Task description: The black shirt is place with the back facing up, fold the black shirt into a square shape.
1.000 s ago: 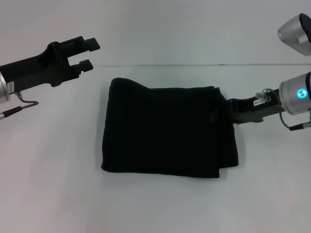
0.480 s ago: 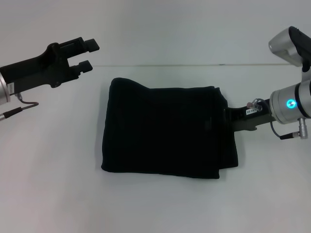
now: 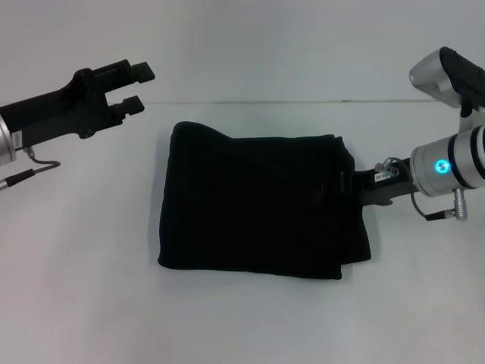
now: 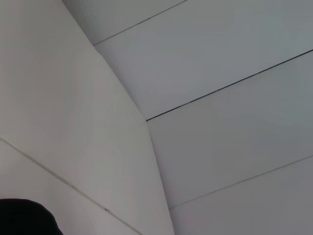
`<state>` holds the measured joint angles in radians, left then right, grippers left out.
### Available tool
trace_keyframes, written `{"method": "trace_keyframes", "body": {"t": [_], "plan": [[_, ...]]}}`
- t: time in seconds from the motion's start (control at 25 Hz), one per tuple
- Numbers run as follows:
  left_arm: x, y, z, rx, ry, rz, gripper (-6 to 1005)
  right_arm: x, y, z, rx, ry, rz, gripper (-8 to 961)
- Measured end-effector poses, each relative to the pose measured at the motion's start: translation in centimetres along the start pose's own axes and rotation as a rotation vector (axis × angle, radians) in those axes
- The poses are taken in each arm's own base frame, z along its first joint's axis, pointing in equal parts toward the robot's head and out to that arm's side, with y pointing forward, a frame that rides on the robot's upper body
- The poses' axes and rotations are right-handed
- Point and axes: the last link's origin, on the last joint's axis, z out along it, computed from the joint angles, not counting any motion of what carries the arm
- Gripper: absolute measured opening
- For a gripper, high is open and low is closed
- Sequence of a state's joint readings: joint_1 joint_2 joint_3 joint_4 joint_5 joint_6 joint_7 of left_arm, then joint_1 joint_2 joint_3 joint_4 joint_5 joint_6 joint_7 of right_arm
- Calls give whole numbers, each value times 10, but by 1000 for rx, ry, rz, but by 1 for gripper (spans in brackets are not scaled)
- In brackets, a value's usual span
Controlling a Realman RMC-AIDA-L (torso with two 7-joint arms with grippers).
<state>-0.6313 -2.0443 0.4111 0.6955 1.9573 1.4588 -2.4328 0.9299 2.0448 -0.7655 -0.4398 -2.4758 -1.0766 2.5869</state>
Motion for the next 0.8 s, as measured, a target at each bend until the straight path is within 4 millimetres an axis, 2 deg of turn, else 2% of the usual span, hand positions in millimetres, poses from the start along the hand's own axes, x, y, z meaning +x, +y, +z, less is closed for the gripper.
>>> {"method": "trace_keyframes", "body": {"t": [0.8], "plan": [[0,-2,0,9,9,-4,737,-8,6,-1,-9,-26,-9,402]]}}
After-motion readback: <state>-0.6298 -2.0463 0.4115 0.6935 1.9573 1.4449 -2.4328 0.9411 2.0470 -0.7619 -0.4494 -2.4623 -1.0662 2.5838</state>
